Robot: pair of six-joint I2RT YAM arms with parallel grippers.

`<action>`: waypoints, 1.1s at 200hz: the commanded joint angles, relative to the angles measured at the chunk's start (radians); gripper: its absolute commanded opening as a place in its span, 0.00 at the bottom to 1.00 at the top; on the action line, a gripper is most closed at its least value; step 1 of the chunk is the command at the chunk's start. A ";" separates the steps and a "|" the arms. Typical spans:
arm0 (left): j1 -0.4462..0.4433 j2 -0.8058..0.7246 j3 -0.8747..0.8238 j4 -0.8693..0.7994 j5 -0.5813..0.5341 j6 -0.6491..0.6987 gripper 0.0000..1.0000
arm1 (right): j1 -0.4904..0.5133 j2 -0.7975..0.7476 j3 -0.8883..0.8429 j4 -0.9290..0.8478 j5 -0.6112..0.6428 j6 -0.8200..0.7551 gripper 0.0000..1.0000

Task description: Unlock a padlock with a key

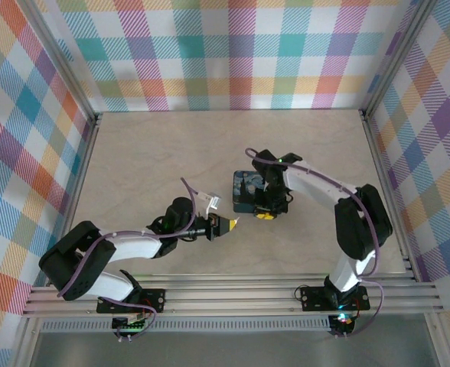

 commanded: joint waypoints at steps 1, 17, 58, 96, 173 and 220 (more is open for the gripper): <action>-0.013 -0.023 -0.022 0.008 -0.022 0.026 0.00 | 0.070 -0.076 -0.080 0.179 0.118 0.032 0.39; -0.013 -0.034 -0.025 -0.008 -0.025 0.025 0.00 | 0.104 -0.106 -0.154 0.297 0.204 0.031 0.52; -0.013 -0.114 -0.027 -0.131 -0.047 0.041 0.00 | 0.155 -0.090 -0.237 0.457 0.378 0.016 0.58; -0.013 -0.196 -0.039 -0.236 -0.076 0.054 0.00 | 0.181 -0.027 -0.231 0.527 0.479 0.006 0.58; -0.012 -0.266 -0.054 -0.308 -0.116 0.055 0.00 | 0.181 0.078 -0.152 0.524 0.539 -0.009 0.47; -0.014 -0.259 -0.054 -0.305 -0.129 0.060 0.00 | 0.159 0.107 -0.110 0.508 0.536 -0.022 0.40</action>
